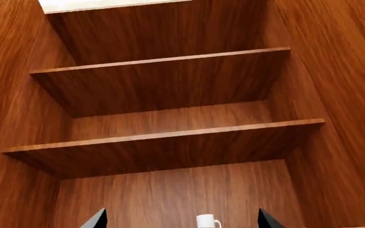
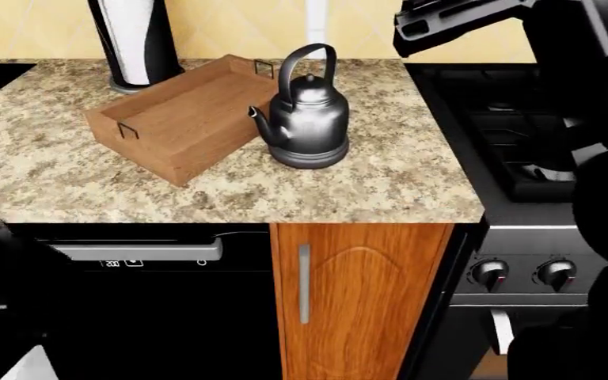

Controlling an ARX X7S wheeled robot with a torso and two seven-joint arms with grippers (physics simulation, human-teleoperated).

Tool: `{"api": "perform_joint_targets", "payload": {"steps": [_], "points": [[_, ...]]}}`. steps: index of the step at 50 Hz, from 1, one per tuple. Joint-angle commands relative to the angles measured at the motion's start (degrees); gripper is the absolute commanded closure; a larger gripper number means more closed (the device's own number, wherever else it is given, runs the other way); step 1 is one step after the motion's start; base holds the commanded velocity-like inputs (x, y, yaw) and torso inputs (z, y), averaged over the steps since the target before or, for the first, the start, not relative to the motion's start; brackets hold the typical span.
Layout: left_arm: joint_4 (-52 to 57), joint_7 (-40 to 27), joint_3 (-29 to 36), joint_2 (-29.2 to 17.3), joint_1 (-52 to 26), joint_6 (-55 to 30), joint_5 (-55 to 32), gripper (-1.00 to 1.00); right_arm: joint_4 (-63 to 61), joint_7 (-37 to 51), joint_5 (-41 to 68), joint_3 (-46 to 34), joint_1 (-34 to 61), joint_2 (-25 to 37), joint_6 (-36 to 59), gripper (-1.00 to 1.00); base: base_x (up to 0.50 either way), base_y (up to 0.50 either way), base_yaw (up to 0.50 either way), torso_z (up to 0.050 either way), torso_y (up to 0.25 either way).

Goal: Pick the kettle from the counter and place it on the tray. Then pick the mug from the cabinet and place it on the tray. Then close the cabinet doors.

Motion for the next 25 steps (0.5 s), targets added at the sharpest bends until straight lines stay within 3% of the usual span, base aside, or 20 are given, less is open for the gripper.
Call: {"api": "perform_joint_targets", "payload": {"steps": [1, 12, 20, 23, 25], "points": [[-14.8, 0.5, 4.0, -0.3, -18.4, 2.6, 2.0, -1.0, -0.8, -0.8, 1.7, 0.0, 1.7, -0.7, 1.2, -1.0, 0.0, 0.0, 0.0, 0.0, 0.0], [-42.2, 0.6, 11.7, -0.8, -39.1, 16.4, 8.8, -1.0, 1.1, -1.3, 2.3, -1.1, 0.6, -0.9, -1.3, -1.0, 0.0, 0.0, 0.0, 0.0, 0.0], [-73.0, 5.4, 15.0, 3.0, -54.4, 27.9, 10.6, -1.0, 0.3, -1.2, 3.0, -0.9, 0.9, -1.1, -0.3, -1.0, 0.0, 0.0, 0.0, 0.0, 0.0], [-75.0, 11.5, 4.3, 7.9, -54.5, 27.8, 22.2, -1.0, -0.1, -1.1, 3.2, -0.6, 0.4, -1.2, -0.3, -1.0, 0.0, 0.0, 0.0, 0.0, 0.0], [-75.6, 14.6, 0.9, 10.0, -54.5, 26.6, 28.1, -1.0, -0.4, -1.0, 3.3, -0.5, -0.1, -1.3, -0.3, -1.0, 0.0, 0.0, 0.0, 0.0, 0.0]]}}
